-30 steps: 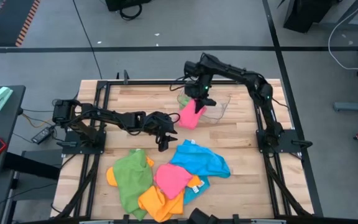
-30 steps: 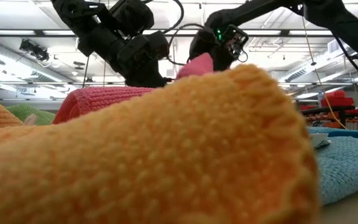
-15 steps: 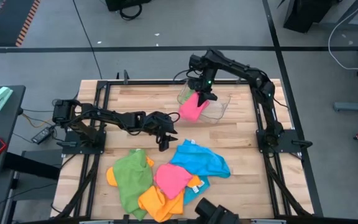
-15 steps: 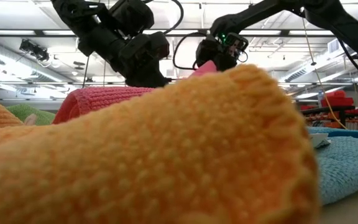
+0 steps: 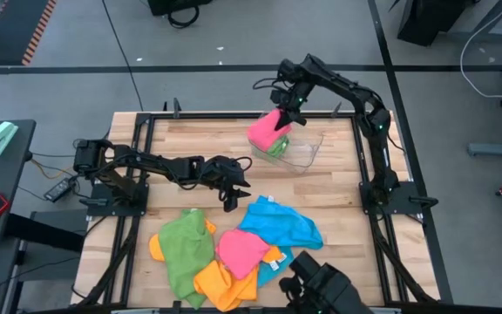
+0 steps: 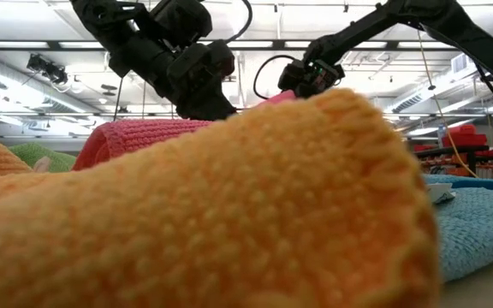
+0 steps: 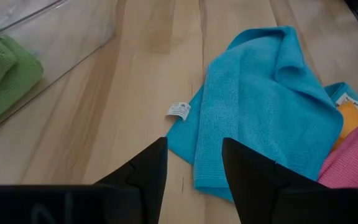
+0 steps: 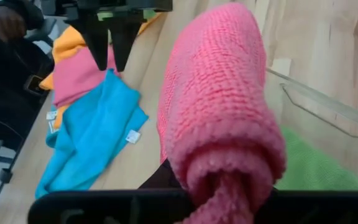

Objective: Fold microfiber towels
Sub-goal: Stack the top pink towel on top of the green towel

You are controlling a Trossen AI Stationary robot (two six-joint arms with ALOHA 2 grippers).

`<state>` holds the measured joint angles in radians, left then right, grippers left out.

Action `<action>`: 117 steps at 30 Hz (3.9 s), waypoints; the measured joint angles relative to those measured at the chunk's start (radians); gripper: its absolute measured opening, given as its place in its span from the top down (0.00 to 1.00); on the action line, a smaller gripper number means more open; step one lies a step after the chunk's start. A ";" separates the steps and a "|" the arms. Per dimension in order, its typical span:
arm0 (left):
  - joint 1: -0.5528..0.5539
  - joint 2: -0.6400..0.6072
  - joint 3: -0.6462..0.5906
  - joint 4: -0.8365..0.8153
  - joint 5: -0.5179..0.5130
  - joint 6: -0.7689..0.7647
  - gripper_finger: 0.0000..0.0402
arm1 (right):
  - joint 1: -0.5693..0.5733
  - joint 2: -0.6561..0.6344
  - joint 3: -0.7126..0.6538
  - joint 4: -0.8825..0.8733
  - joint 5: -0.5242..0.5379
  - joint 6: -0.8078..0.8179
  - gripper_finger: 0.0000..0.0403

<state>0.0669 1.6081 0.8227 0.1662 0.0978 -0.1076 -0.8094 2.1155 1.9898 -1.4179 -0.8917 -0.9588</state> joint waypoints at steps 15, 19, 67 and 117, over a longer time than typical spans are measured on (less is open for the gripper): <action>0.000 0.000 0.000 -0.002 0.000 0.014 0.60 | 0.000 0.000 0.000 0.046 0.202 -0.005 0.95; 0.000 0.000 0.000 -0.008 0.000 0.014 0.60 | -0.008 0.000 0.009 -0.046 0.179 -0.029 0.95; 0.001 0.001 0.000 -0.029 -0.030 -0.037 0.60 | 0.066 0.019 -0.146 0.183 0.314 0.276 0.95; 0.001 0.001 0.000 -0.032 -0.030 -0.020 0.60 | 0.178 0.013 -0.246 0.473 0.812 0.479 0.44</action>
<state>0.0681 1.6093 0.8227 0.1343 0.0681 -0.1276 -0.6315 2.1287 1.7435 -0.9445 -0.0799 -0.4798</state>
